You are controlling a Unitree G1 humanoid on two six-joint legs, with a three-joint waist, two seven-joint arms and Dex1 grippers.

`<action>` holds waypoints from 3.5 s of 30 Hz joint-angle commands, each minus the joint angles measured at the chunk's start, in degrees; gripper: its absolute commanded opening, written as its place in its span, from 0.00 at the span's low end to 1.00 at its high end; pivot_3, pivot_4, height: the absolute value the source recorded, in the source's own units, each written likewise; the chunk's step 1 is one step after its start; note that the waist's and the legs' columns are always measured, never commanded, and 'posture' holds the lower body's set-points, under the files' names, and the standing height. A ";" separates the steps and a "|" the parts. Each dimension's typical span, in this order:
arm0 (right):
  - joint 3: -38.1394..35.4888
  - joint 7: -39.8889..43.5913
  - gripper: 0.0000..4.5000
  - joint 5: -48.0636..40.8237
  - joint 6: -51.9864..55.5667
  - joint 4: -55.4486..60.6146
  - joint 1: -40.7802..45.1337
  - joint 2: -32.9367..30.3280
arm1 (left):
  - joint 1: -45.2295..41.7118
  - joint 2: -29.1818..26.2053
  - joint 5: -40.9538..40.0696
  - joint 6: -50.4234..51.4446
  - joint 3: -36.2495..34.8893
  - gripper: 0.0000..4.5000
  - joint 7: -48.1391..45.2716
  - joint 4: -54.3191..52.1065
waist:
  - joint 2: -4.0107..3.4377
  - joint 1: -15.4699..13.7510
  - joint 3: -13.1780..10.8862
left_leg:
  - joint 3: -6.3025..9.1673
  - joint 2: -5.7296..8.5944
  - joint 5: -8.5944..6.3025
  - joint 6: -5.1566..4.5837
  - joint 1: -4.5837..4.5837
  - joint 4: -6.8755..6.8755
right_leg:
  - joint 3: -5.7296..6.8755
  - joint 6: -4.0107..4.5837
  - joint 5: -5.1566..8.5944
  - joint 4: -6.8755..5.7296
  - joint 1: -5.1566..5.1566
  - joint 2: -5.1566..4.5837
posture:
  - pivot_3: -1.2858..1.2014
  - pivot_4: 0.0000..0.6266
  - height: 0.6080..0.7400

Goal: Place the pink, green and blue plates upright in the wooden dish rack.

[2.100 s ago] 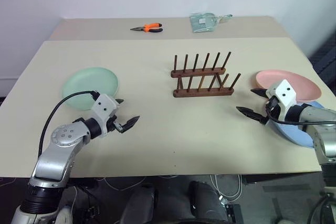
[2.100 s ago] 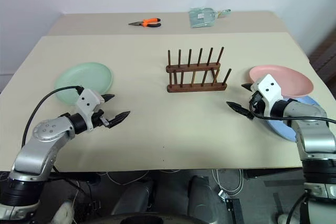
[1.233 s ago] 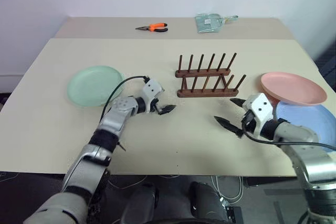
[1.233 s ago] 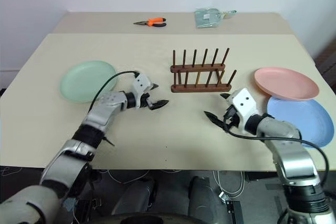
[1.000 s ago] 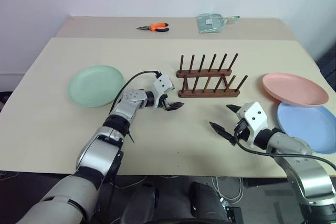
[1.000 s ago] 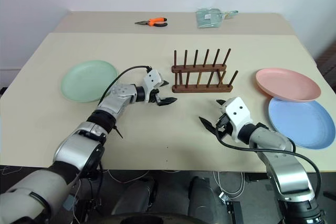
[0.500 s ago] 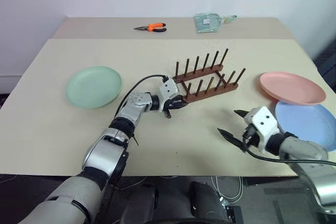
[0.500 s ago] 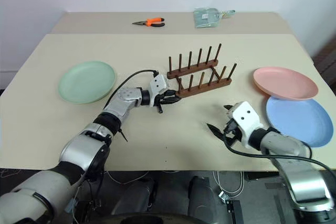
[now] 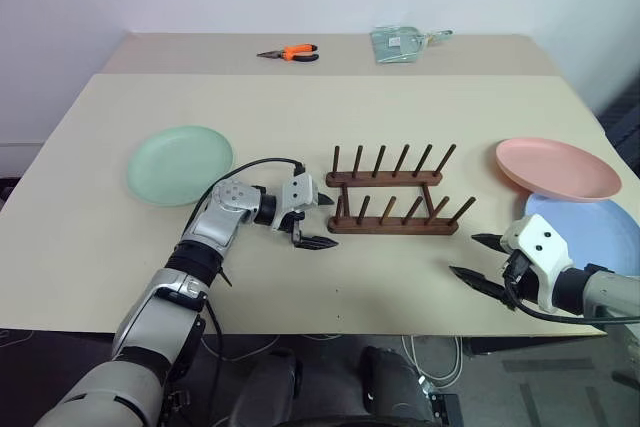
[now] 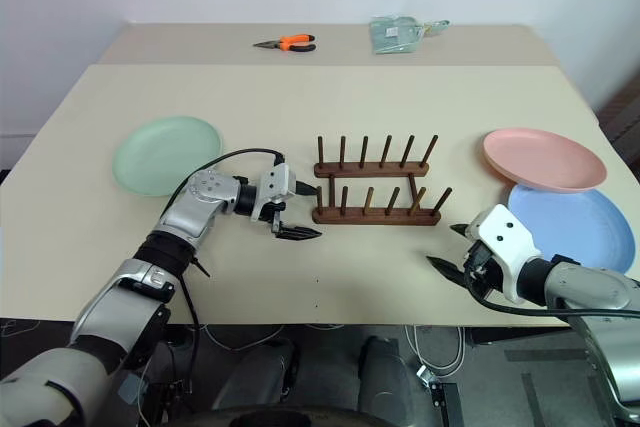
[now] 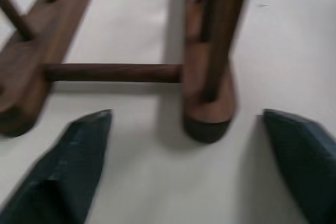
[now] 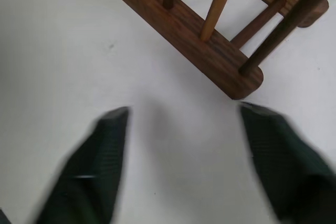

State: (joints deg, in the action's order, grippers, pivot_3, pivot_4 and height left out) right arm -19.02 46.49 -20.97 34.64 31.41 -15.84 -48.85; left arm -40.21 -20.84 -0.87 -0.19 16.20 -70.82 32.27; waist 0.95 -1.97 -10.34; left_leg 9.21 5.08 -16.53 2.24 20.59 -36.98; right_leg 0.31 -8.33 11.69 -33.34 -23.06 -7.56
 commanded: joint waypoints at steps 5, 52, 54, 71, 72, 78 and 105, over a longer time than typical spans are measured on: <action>6.38 -2.95 0.00 5.21 -1.95 -1.13 2.48 0.32 | 13.55 -7.56 -4.70 16.30 -0.85 0.33 -0.07 -25.31 | -0.07 1.48 0.04 | -0.02 -0.06 -0.01 0.00 -0.07 0.08 | -0.05 0.01 0.01 -0.03 -0.02 0.00 | 0.52 0.24 1.00; 18.56 -13.70 0.53 38.98 -33.22 -51.85 32.02 -15.02 | 17.03 6.08 -13.14 22.14 -1.59 0.23 23.80 -43.93 | -0.25 0.50 0.06 | -0.37 0.03 0.00 -0.02 0.00 -0.05 | -0.21 0.11 -0.03 0.03 -0.04 -0.06 | 0.52 0.24 1.00; 18.72 -13.75 0.32 38.83 -33.97 -52.54 32.50 -14.86 | 17.41 5.65 -13.76 22.71 -2.05 0.23 24.16 -44.64 | -0.27 0.60 0.06 | -0.37 0.03 0.00 -0.02 0.00 -0.05 | -0.21 0.11 -0.03 0.03 -0.04 -0.06 | 0.52 0.24 1.00; -6.13 -15.69 0.00 -21.92 10.27 -10.87 48.71 8.16 | 17.58 3.34 -14.94 21.99 -3.43 0.23 23.91 -43.63 | -0.30 1.44 -0.05 | -0.15 -0.18 0.00 -0.03 -0.05 -0.03 | -0.29 0.34 -0.21 0.02 -0.01 0.22 | 0.52 0.24 1.00; -6.59 -16.80 0.00 -24.63 13.01 -9.90 49.05 9.03 | 17.52 3.10 -15.03 21.96 -3.46 0.23 23.76 -43.63 | -0.29 0.98 -0.04 | -0.07 -0.19 0.00 -0.03 -0.03 -0.03 | -0.27 0.42 -0.25 0.03 -0.02 0.23 | 0.52 0.24 1.00; -6.47 -23.50 0.00 -30.44 20.32 -8.92 48.74 11.55 | 17.90 2.23 -15.61 22.20 -3.77 0.23 23.73 -44.46 | -0.29 -0.44 -0.02 | 0.03 0.02 0.01 -0.03 0.54 -0.23 | -0.26 0.55 -0.21 0.17 -0.32 0.19 | 0.52 0.24 1.00; 2.11 -22.64 0.70 -2.91 -5.30 -18.55 49.01 1.66 | 16.03 2.65 -17.27 23.50 -12.81 0.99 32.85 -42.30 | -0.36 -0.07 0.01 | -0.06 -0.01 0.06 0.02 0.55 -0.21 | -0.25 0.47 -0.31 0.07 -0.44 0.25 | 0.52 0.24 1.00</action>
State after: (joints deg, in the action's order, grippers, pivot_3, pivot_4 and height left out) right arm -15.56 23.25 -27.95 35.30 13.01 30.44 -45.06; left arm -22.48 -18.16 -19.52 26.10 8.05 -42.28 -10.82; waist 0.59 -2.04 -10.33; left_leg 9.14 5.07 -16.46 2.28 21.14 -37.19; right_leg 0.06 -7.86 11.38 -33.26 -23.50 -7.30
